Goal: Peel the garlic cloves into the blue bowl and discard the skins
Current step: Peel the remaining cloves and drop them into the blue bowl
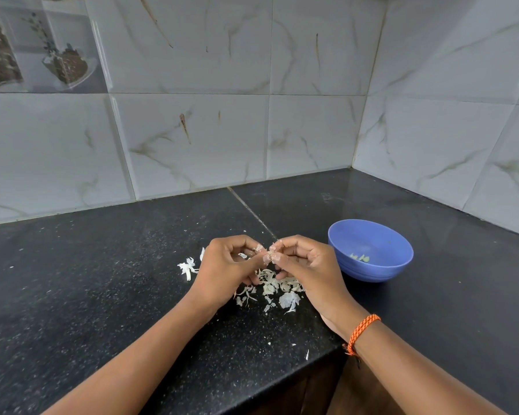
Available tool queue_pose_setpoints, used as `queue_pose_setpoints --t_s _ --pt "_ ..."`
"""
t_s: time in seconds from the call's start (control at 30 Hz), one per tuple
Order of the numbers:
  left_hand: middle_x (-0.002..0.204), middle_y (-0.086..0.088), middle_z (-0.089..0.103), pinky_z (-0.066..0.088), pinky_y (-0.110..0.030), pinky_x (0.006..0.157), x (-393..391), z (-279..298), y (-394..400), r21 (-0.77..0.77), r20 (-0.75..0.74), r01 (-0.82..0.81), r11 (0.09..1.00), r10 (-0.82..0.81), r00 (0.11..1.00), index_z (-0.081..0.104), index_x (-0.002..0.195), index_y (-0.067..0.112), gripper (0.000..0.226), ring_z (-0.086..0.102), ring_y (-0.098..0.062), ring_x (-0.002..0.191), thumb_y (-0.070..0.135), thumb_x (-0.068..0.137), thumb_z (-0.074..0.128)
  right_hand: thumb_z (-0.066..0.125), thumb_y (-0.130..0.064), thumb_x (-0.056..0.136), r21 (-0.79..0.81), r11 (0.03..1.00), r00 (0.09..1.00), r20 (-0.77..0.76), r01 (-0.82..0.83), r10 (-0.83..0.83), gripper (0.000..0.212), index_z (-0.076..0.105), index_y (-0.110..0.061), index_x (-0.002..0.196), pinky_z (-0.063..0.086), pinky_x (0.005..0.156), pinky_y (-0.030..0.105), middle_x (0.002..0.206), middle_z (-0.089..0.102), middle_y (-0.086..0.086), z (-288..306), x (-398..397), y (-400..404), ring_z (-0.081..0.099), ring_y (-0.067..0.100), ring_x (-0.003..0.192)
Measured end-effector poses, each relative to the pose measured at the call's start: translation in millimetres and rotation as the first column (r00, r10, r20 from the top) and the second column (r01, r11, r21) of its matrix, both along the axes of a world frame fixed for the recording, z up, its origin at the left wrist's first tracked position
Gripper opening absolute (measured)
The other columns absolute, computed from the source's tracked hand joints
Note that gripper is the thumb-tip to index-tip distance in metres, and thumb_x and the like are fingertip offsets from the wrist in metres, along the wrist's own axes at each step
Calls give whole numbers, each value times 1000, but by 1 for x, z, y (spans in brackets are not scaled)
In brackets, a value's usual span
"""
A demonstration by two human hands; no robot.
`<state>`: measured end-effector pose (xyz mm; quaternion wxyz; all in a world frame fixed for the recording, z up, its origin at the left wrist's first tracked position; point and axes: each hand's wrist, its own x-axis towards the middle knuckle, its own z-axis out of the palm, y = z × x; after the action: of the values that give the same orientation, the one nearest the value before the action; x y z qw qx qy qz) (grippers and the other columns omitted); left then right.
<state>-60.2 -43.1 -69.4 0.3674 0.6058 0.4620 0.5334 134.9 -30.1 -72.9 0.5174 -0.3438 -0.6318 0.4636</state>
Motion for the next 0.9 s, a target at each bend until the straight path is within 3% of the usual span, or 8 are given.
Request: queue_pose_setpoints --t_s 0.27,0.47,0.53,0.67,0.77,0.9 --pt "84 -17 76 58 -33 60 0 3 -4 -53 122 78 996 -71 990 78 93 4 11 71 -28 65 11 90 86 72 1 97 -11 999 999 -32 -38 38 15 78 0 111 63 83 29 98 82 14 2 -1 -2 80 26 92" --pt "87 -14 74 57 -30 57 2 7 -8 -85 223 98 992 -77 972 78 93 3 11 68 -26 66 7 88 86 70 0 98 -85 996 991 -131 -37 25 11 78 -2 107 60 83 34 98 81 17 -1 -6 -5 75 21 85" --pt "87 -11 73 57 -30 57 2 8 -9 -79 226 98 992 -78 971 78 93 5 10 66 -25 65 8 87 86 70 -1 98 -133 990 983 -179 -52 27 12 78 -2 107 61 87 37 100 80 18 -2 -8 -6 75 23 85" --pt "84 -9 73 55 -31 56 1 8 -9 -25 189 72 997 -66 980 77 91 7 9 64 -25 63 7 88 86 68 5 97 -232 968 954 -300 -99 25 14 77 3 108 62 80 28 97 80 20 -2 -13 -8 74 21 81" --pt "86 -11 74 56 -30 57 1 6 -8 40 120 43 998 -48 992 76 93 8 8 64 -26 63 8 92 84 68 6 97 -279 955 952 -307 -103 14 13 77 2 105 62 76 26 92 79 18 0 -13 -7 74 19 78" --pt "93 -16 76 60 -30 61 2 4 -6 35 185 64 997 -70 980 78 102 7 8 71 -27 68 7 95 80 69 4 96 -270 960 957 -292 -77 -5 13 76 4 107 62 76 26 90 76 22 3 -11 -5 73 21 77"
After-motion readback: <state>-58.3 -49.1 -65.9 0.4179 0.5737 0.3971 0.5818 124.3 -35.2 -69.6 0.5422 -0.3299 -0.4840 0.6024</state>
